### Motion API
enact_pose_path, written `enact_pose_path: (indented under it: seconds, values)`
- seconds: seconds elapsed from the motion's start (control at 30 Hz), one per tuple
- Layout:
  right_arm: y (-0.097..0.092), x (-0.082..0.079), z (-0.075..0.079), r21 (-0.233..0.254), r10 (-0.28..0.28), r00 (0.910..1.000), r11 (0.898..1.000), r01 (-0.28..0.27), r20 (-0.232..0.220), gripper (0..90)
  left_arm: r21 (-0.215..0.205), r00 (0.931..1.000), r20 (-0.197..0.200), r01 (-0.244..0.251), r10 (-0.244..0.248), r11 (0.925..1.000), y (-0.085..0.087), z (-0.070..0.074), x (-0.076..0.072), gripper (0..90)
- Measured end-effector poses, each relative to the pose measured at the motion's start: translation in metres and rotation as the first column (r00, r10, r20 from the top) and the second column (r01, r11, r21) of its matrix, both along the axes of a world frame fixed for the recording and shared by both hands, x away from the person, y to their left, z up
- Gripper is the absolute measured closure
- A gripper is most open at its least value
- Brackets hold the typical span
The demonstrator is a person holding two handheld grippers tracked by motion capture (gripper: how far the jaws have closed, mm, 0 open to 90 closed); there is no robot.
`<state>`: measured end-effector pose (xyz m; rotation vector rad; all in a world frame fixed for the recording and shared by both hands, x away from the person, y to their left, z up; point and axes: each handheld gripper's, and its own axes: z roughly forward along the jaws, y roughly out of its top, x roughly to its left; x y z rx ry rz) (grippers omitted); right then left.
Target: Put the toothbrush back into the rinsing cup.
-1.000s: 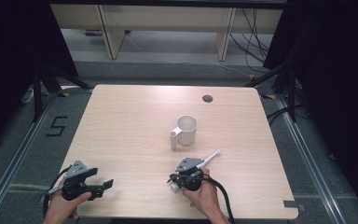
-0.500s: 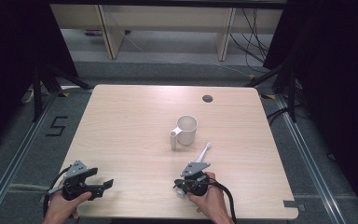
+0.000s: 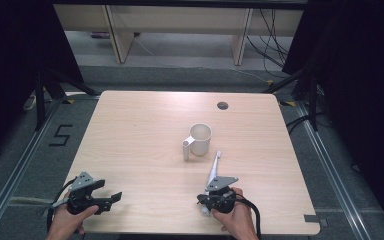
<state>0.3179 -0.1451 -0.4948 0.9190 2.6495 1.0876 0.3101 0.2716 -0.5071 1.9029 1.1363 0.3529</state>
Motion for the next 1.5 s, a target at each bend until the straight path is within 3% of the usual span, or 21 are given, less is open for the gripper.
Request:
enact_pose_path:
  seconds: [0.03, 0.07, 0.13, 0.23, 0.3, 0.6, 0.63, 0.67, 0.8, 1.0, 1.03, 1.07, 1.1, 1.2, 1.23, 1.33, 1.37, 1.43, 1.47, 1.5]
  values:
    - [-0.002, -0.002, -0.001, 0.006, -0.028, 0.9996, 1.000, 0.028, 0.001, 89.7, 0.001, 1.0000, -0.001, -0.001, 0.001, 1.0000, 0.000, 0.000, 0.000, 15.2]
    - [-0.008, -0.003, 0.000, 0.001, -0.006, 1.0000, 1.000, 0.006, 0.001, 89.6, 0.011, 1.0000, -0.004, 0.003, -0.003, 0.9999, 0.001, 0.000, 0.000, 15.2]
    - [-0.013, -0.007, 0.000, 0.009, -0.037, 0.9993, 0.999, 0.037, -0.003, 89.5, 0.009, 1.0000, -0.002, 0.000, 0.000, 1.0000, 0.000, 0.000, 0.000, 15.2]
    - [-0.021, -0.010, 0.000, 0.008, -0.040, 0.9992, 0.999, 0.040, 0.005, 89.4, 0.011, 1.0000, -0.005, 0.002, -0.002, 0.9999, 0.000, 0.000, 0.000, 15.3]
    - [-0.027, -0.012, 0.001, -0.006, -0.048, 0.9987, 0.999, 0.048, -0.014, 89.4, 0.009, 1.0000, -0.004, 0.001, -0.001, 1.0000, 0.000, 0.000, 0.000, 15.2]
    - [-0.051, -0.018, 0.001, 0.010, -0.077, 0.9968, 0.997, 0.077, -0.020, 89.2, 0.010, 1.0000, -0.009, 0.000, 0.001, 0.9999, 0.000, 0.000, 0.000, 15.2]
    - [-0.053, -0.021, 0.002, 0.015, -0.108, 0.9935, 0.994, 0.109, -0.035, 89.2, 0.013, 1.0000, -0.008, 0.003, -0.003, 0.9999, 0.000, 0.000, 0.000, 15.2]
    - [-0.059, -0.021, 0.001, 0.017, -0.094, 0.9955, 0.995, 0.094, -0.009, 89.2, 0.013, 1.0000, -0.008, 0.003, -0.003, 0.9999, 0.000, 0.000, 0.000, 15.2]
    - [-0.069, -0.023, 0.002, 0.017, -0.106, 0.9944, 0.994, 0.106, -0.007, 89.0, 0.013, 0.9999, -0.011, -0.001, 0.001, 0.9999, -0.001, -0.001, 0.000, 15.3]
    - [-0.078, -0.026, 0.003, 0.022, -0.154, 0.9879, 0.988, 0.155, -0.016, 89.0, 0.012, 0.9999, -0.011, -0.002, 0.002, 0.9999, 0.000, -0.001, 0.000, 15.2]
    - [-0.081, -0.026, 0.005, 0.005, -0.153, 0.9880, 0.988, 0.153, -0.024, 89.0, 0.013, 0.9999, -0.011, -0.001, 0.002, 0.9999, 0.000, -0.001, 0.001, 15.2]
    - [-0.082, -0.025, 0.003, 0.026, -0.149, 0.9889, 0.989, 0.149, 0.000, 88.9, 0.013, 0.9999, -0.011, -0.001, 0.001, 0.9999, -0.001, -0.001, 0.001, 15.2]
    - [-0.086, -0.025, 0.005, 0.008, -0.150, 0.9887, 0.989, 0.150, -0.008, 88.6, 0.013, 0.9999, -0.011, -0.001, 0.001, 0.9999, -0.001, -0.001, 0.001, 15.3]
    - [-0.089, -0.023, 0.004, 0.019, -0.138, 0.9897, 0.990, 0.138, 0.037, 88.3, 0.015, 0.9999, -0.011, 0.000, 0.001, 0.9999, 0.000, -0.001, 0.001, 15.2]
    - [-0.089, -0.025, 0.006, 0.012, -0.150, 0.9886, 0.989, 0.150, -0.007, 88.3, 0.045, 0.9998, -0.015, 0.016, -0.015, 0.9989, 0.002, 0.000, 0.001, 15.2]
    - [-0.090, -0.025, 0.007, -0.001, -0.154, 0.9880, 0.988, 0.154, -0.003, 88.3, 0.043, 0.9998, -0.012, 0.017, -0.017, 0.9989, 0.002, 0.000, 0.001, 15.2]
    - [-0.090, -0.026, 0.009, -0.009, -0.172, 0.9849, 0.985, 0.172, -0.014, 87.9, 0.015, 1.0000, -0.009, -0.003, 0.003, 0.9999, -0.001, -0.001, 0.001, 15.3]
    - [-0.089, -0.027, 0.010, -0.009, -0.187, 0.9818, 0.982, 0.186, -0.036, 87.9, 0.012, 0.9999, -0.011, -0.005, 0.006, 0.9999, -0.001, -0.001, 0.001, 15.3]
    - [-0.092, -0.025, 0.009, -0.015, -0.158, 0.9874, 0.987, 0.158, 0.004, 87.9, 0.012, 0.9999, -0.011, -0.005, 0.006, 0.9999, -0.001, -0.001, 0.001, 15.3]
    - [-0.091, -0.025, 0.009, -0.013, -0.169, 0.9857, 0.986, 0.169, -0.001, 87.9, 0.014, 0.9999, -0.011, -0.005, 0.006, 0.9999, -0.001, -0.001, 0.001, 15.2]
